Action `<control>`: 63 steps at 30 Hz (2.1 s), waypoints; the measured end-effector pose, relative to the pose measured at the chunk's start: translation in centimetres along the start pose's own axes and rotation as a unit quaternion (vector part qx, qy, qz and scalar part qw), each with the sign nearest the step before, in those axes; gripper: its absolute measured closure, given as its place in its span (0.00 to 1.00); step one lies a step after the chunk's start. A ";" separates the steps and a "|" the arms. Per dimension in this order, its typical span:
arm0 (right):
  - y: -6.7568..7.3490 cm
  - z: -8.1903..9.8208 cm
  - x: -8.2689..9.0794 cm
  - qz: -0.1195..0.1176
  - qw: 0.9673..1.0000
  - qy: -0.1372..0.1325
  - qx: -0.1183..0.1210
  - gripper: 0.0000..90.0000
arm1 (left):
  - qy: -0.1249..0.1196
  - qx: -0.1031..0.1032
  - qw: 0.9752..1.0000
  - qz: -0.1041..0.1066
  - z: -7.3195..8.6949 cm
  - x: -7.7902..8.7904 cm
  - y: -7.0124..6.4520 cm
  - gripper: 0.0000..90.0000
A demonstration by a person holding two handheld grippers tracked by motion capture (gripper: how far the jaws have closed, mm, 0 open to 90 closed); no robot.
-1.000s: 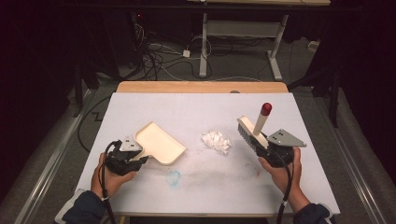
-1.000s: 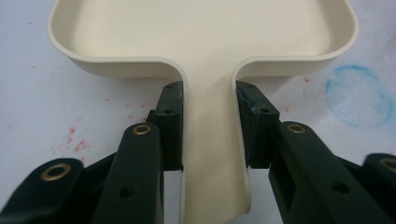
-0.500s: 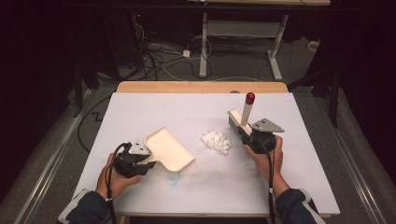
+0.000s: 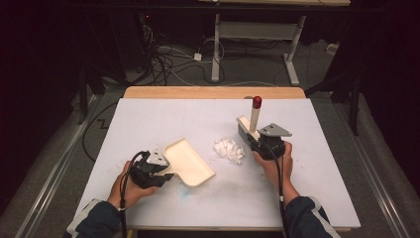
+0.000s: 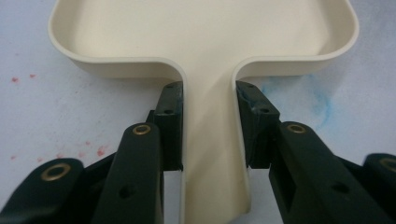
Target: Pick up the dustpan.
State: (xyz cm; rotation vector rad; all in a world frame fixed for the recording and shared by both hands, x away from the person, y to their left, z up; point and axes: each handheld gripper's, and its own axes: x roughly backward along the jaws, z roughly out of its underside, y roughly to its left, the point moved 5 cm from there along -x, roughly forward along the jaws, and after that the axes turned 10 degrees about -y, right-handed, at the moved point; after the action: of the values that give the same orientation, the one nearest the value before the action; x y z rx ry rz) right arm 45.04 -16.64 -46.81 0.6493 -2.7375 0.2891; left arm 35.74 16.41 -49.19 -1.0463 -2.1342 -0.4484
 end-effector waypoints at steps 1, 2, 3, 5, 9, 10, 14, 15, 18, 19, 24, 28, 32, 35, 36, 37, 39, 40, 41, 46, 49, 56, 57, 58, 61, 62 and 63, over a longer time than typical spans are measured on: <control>0.1 0.0 -0.1 -0.001 1.000 0.000 0.004 0.75 | 0.000 -0.001 1.000 0.001 -0.1 -0.1 0.0 0.71; 0.2 0.0 -0.1 -0.001 1.000 0.001 0.007 0.75 | 0.001 -0.002 1.000 0.002 -0.2 -0.1 0.0 0.71; 0.2 -0.1 -0.1 -0.001 1.000 0.001 0.009 0.75 | 0.001 -0.004 1.000 0.003 -0.3 -0.2 -0.1 0.71; 0.3 0.0 -0.1 -0.002 1.000 0.002 0.007 0.75 | 0.002 -0.006 1.000 0.005 -0.4 -0.3 -0.2 0.71; 0.4 -0.1 -0.1 -0.002 1.000 0.002 0.008 0.75 | 0.002 -0.008 1.000 0.005 -0.5 -0.4 -0.2 0.71; 0.4 0.0 -0.1 -0.001 1.000 0.002 0.007 0.75 | 0.002 -0.008 1.000 0.006 -0.5 -0.4 -0.2 0.71; 0.4 0.0 -0.2 -0.002 1.000 0.002 0.003 0.75 | 0.002 -0.010 1.000 0.007 -0.5 -0.4 -0.2 0.71; 0.4 -0.1 -0.2 -0.002 1.000 0.001 0.001 0.75 | 0.001 -0.010 1.000 0.007 -0.6 -0.4 -0.1 0.71; 0.5 -0.2 -0.4 -0.001 1.000 0.000 0.005 0.75 | 0.002 -0.009 1.000 0.006 -0.7 -0.5 -0.1 0.71; 0.4 -0.2 -0.5 0.001 1.000 0.000 0.006 0.75 | 0.001 -0.009 1.000 0.007 -0.8 -0.6 -0.1 0.71; 0.1 -0.2 -0.7 0.002 1.000 -0.007 -0.007 0.75 | 0.004 -0.019 1.000 0.012 -1.4 -1.0 -0.3 0.71; 0.3 -0.2 -0.8 -0.003 1.000 -0.008 -0.004 0.75 | 0.005 -0.022 1.000 0.011 -1.7 -1.2 -0.4 0.71; 0.5 -0.2 -0.9 -0.006 1.000 -0.010 -0.002 0.75 | 0.006 -0.024 1.000 0.011 -1.8 -1.2 -0.4 0.71; 0.5 -0.2 -0.9 -0.008 1.000 -0.009 -0.004 0.75 | 0.007 -0.025 1.000 0.013 -1.8 -1.1 -0.3 0.71; 0.4 -0.2 -0.9 -0.009 1.000 -0.010 -0.004 0.75 | 0.006 -0.024 1.000 0.013 -1.8 -1.1 -0.3 0.71; 0.4 -0.2 -0.8 -0.009 1.000 -0.009 -0.005 0.75 | 0.006 -0.024 1.000 0.012 -1.9 -1.1 -0.3 0.71; 0.4 -0.2 -0.8 -0.012 1.000 -0.008 -0.006 0.75 | 0.009 -0.024 1.000 0.013 -1.9 -1.1 -0.2 0.71; 0.4 -0.2 -0.8 -0.012 1.000 -0.008 -0.005 0.75 | 0.007 -0.024 1.000 0.013 -2.0 -1.1 -0.2 0.71; 0.4 -0.2 -0.8 -0.012 1.000 -0.008 -0.006 0.75 | 0.007 -0.024 1.000 0.011 -2.1 -1.1 -0.2 0.71; 0.5 -0.2 -0.7 -0.016 1.000 -0.009 -0.008 0.75 | 0.011 -0.028 0.999 0.013 -2.5 -1.4 -0.5 0.71; 0.6 -0.2 -0.8 -0.016 1.000 -0.011 -0.011 0.75 | 0.010 -0.027 0.999 0.014 -2.8 -1.6 -0.6 0.71; 1.0 -0.3 -1.3 -0.017 0.999 -0.024 -0.016 0.75 | 0.010 -0.027 0.999 0.017 -3.2 -2.1 -0.8 0.71; 1.0 -0.3 -1.3 -0.016 0.999 -0.023 -0.015 0.75 | 0.011 -0.029 0.999 0.017 -3.2 -2.2 -0.9 0.71; 1.1 -0.3 -1.3 -0.017 0.999 -0.023 -0.015 0.75 | 0.010 -0.029 0.999 0.017 -3.3 -2.2 -1.0 0.71; 1.2 -0.3 -1.3 -0.018 0.999 -0.024 -0.015 0.75 | 0.010 -0.031 0.999 0.018 -3.4 -2.3 -1.1 0.71; 1.2 -0.3 -1.3 -0.020 0.999 -0.024 -0.016 0.75 | 0.011 -0.031 0.999 0.018 -3.4 -2.3 -1.1 0.71; 1.3 -0.3 -1.3 -0.019 0.999 -0.023 -0.014 0.75 | 0.011 -0.031 0.999 0.019 -3.4 -2.3 -1.1 0.71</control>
State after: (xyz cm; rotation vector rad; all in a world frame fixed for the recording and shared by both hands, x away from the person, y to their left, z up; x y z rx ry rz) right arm 45.60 -14.93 -47.16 0.7095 -2.7641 0.2301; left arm 37.38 12.57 -48.51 -1.1090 -2.0901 -0.5084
